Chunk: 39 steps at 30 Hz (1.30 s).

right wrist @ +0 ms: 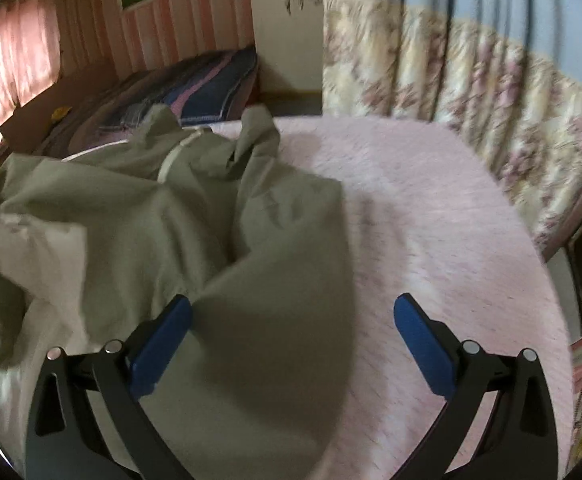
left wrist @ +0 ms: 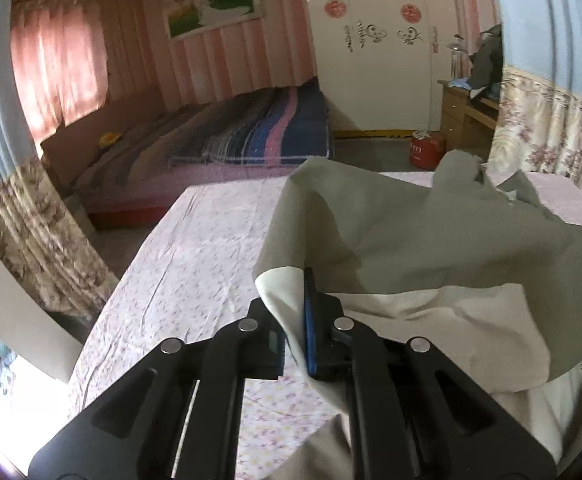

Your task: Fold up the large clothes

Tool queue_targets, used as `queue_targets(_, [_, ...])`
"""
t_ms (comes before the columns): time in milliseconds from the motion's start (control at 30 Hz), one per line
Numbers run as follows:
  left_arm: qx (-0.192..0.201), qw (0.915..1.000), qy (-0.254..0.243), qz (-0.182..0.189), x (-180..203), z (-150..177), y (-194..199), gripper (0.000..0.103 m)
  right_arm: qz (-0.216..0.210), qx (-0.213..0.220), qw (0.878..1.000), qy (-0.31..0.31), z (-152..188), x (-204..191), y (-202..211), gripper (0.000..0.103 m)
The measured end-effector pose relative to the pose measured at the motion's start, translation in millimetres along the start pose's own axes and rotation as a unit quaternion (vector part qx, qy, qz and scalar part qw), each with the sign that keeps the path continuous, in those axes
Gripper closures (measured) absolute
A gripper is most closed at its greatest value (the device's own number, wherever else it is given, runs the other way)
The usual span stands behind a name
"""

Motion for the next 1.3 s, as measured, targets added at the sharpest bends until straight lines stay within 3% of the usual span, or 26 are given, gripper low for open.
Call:
queue_targets(100, [-0.007, 1.0, -0.001, 0.001, -1.0, 9.0, -11.5, 0.097, -0.006, -0.018, 1.0, 0.002, -9.3, -6.5, -23.2, 0.004])
queue_targets(167, [-0.005, 1.0, -0.005, 0.004, 1.1, 9.5, -15.8, 0.097, -0.011, -0.034, 0.999, 0.015, -6.0, -12.7, -34.6, 0.05])
queue_targets(200, [-0.004, 0.9999, -0.003, 0.009, 1.3, 10.5, -16.5, 0.097, -0.017, -0.039, 0.999, 0.009, -5.4, -13.9, -37.7, 0.065])
queue_targets(233, [-0.002, 0.9999, -0.001, 0.014, 0.8, 9.8, -18.0, 0.097, -0.022, -0.036, 0.999, 0.005, -6.0, -15.8, -38.9, 0.073])
queue_targets(367, [0.003, 0.9998, 0.002, 0.018, -4.8, 4.6, -22.7, 0.098, -0.027, 0.001, 0.999, 0.021, -23.0, -21.9, -32.6, 0.083])
queue_targets(467, [0.013, 0.9999, -0.004, 0.01, -6.7, -17.7, -27.6, 0.098, 0.032, 0.072, 0.996, 0.047, -74.2, -13.7, -16.3, 0.09])
queue_targets(633, [0.026, 0.9996, 0.0, 0.003, -8.0, -57.4, -35.1, 0.1, 0.064, 0.11, 0.991, 0.043, -157.0, 14.1, -8.9, 0.099])
queue_targets(700, [0.032, 0.9994, -0.001, -0.009, -11.7, -67.8, -35.9, 0.1, 0.103, 0.146, 0.982, 0.063, -185.9, 19.1, -6.6, 0.103])
queue_targets(767, [0.034, 0.999, 0.004, -0.027, -21.9, -78.6, -39.8, 0.1, 0.131, 0.181, 0.973, 0.064, -215.2, 24.2, 0.0, 0.103])
queue_targets(833, [0.03, 0.9988, 0.012, -0.037, -32.4, -85.0, -46.4, 0.099, 0.11, 0.156, 0.981, 0.04, -236.7, 30.6, -11.2, 0.103])
queue_targets(967, [0.005, 0.999, -0.002, -0.044, -37.3, -85.1, -70.2, 0.098, 0.093, 0.121, 0.988, 0.031, -221.3, 33.1, -32.9, 0.1])
queue_targets(1000, [0.004, 0.9988, -0.009, -0.048, -36.9, -82.0, -75.7, 0.095, 0.072, 0.099, 0.992, 0.021, -204.6, 35.9, -39.3, 0.089])
queue_targets(1033, [0.003, 0.9989, -0.012, -0.045, -37.6, -77.4, -78.9, 0.091, 0.05, 0.085, 0.995, 0.013, -189.4, 35.6, -43.1, 0.052])
queue_targets(1067, [-0.003, 0.9989, -0.014, -0.045, -39.2, -71.3, -82.6, 0.087, 0.037, 0.079, 0.996, 0.008, -179.0, 37.7, -45.3, 0.03])
queue_targets(1100, [-0.008, 0.9989, -0.012, -0.045, -41.6, -66.8, -84.6, 0.068, 0.029, 0.074, 0.997, 0.004, -161.0, 39.5, -47.0, 0.013])
queue_targets(1133, [-0.008, 0.9987, -0.007, -0.049, -45.1, -60.6, -84.0, 0.026, 0.025, 0.063, 0.998, 0.006, -145.7, 40.0, -49.7, 0.013])
queue_targets(1167, [0.002, 0.9985, -0.004, -0.054, -48.3, -58.3, -80.1, 0.011, 0.022, 0.054, 0.998, 0.008, -135.6, 40.8, -51.9, 0.013])
queue_targets(1200, [0.013, 0.9979, -0.003, -0.063, -52.2, -56.2, -75.5, 0.003, 0.021, 0.042, 0.999, 0.004, -119.8, 42.8, -54.0, 0.013])
queue_targets(1300, [0.007, 0.999, -0.01, -0.043, -48.1, -43.9, -74.0, 0.003, 0.015, -0.005, 1.0, 0.001, -82.4, 46.1, -64.9, 0.013])
Point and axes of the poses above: each gripper's, at about its wrist camera, not at the fingertips, and y roughly against the way its jaws point, x to its right, z to its underside, the point moved 10 cm from there along -y, roughly the way its jaws point, and after that the axes turned 12 degrees about -y, right-handed, at the moved point
